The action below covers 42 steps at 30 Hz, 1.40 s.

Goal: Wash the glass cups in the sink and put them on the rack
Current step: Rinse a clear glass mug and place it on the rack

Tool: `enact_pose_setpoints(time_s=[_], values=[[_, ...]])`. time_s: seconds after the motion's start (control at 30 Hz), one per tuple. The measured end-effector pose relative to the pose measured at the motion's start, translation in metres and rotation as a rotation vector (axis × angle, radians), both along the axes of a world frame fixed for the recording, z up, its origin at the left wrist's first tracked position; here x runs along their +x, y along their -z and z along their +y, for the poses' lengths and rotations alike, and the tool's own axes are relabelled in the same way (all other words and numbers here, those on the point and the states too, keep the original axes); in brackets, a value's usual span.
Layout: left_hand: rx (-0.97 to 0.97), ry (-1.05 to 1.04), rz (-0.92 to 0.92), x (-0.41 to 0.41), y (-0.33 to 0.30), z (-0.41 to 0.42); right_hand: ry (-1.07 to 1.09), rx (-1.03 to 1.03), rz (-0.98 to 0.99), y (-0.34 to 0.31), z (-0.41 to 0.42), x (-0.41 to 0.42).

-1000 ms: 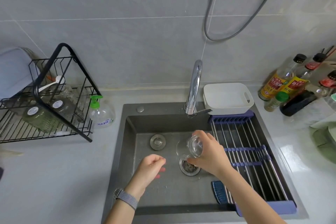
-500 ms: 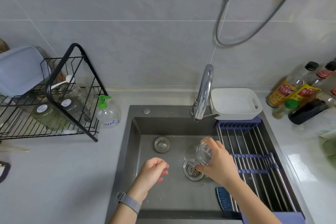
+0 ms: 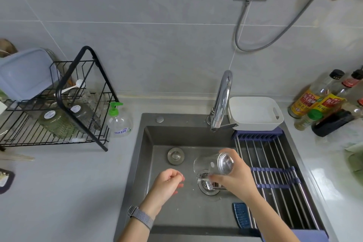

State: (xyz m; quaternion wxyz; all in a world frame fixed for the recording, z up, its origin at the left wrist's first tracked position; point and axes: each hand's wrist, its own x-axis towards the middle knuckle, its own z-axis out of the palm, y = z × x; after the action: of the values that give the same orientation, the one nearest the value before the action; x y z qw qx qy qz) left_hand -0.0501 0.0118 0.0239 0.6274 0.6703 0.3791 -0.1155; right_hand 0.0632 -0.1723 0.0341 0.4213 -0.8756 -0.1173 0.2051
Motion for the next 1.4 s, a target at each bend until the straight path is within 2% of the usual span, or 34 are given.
enact_pose_setpoints(time_s=[0.13, 0.23, 0.3, 0.37, 0.43, 0.53, 0.67, 0.83, 0.93, 1.0, 1.07, 1.13, 1.23, 1.4], values=[[0.080, -0.042, -0.098, -0.009, -0.006, -0.001, 0.262, 0.415, 0.477, -0.009, 0.008, -0.010], [0.166, -0.107, -0.185, -0.017, -0.014, -0.001, 0.349, 0.629, 0.792, -0.016, 0.014, -0.017], [0.211, -0.177, -0.253, -0.023, -0.025, -0.002, 0.400, 0.713, 0.929, -0.024, 0.021, -0.023], [0.224, -0.236, -0.293, -0.032, -0.037, -0.002, 0.403, 0.741, 0.986, -0.032, 0.029, -0.027], [0.292, -0.279, -0.328, -0.042, -0.048, 0.000, 0.329, 0.678, 0.970, -0.036, 0.037, -0.030], [0.531, -0.280, -0.390, -0.055, -0.064, 0.009, 0.152, 0.566, 0.866, -0.044, 0.052, -0.032], [0.741, -0.034, -0.398, -0.063, -0.091, 0.027, -0.064, 0.427, 0.670, -0.057, 0.078, -0.041], [0.522, 0.258, -0.247, -0.065, -0.112, 0.066, -0.313, 0.284, 0.487, -0.088, 0.116, -0.050], [0.427, 0.345, -0.189, -0.073, -0.114, 0.097, -0.452, 0.218, 0.398, -0.103, 0.141, -0.055], [0.320, 0.350, -0.215, -0.080, -0.115, 0.115, -0.535, 0.159, 0.299, -0.106, 0.159, -0.060], [0.304, 0.316, -0.241, -0.088, -0.114, 0.132, -0.563, 0.132, 0.232, -0.108, 0.179, -0.068], [0.298, 0.260, -0.240, -0.098, -0.114, 0.150, -0.563, 0.144, 0.225, -0.111, 0.198, -0.080], [0.185, 0.240, -0.262, -0.115, -0.110, 0.178, -0.570, 0.159, 0.224, -0.112, 0.229, -0.102], [0.060, 0.226, -0.371, -0.143, -0.103, 0.225, -0.613, 0.128, 0.222, -0.117, 0.279, -0.133]])
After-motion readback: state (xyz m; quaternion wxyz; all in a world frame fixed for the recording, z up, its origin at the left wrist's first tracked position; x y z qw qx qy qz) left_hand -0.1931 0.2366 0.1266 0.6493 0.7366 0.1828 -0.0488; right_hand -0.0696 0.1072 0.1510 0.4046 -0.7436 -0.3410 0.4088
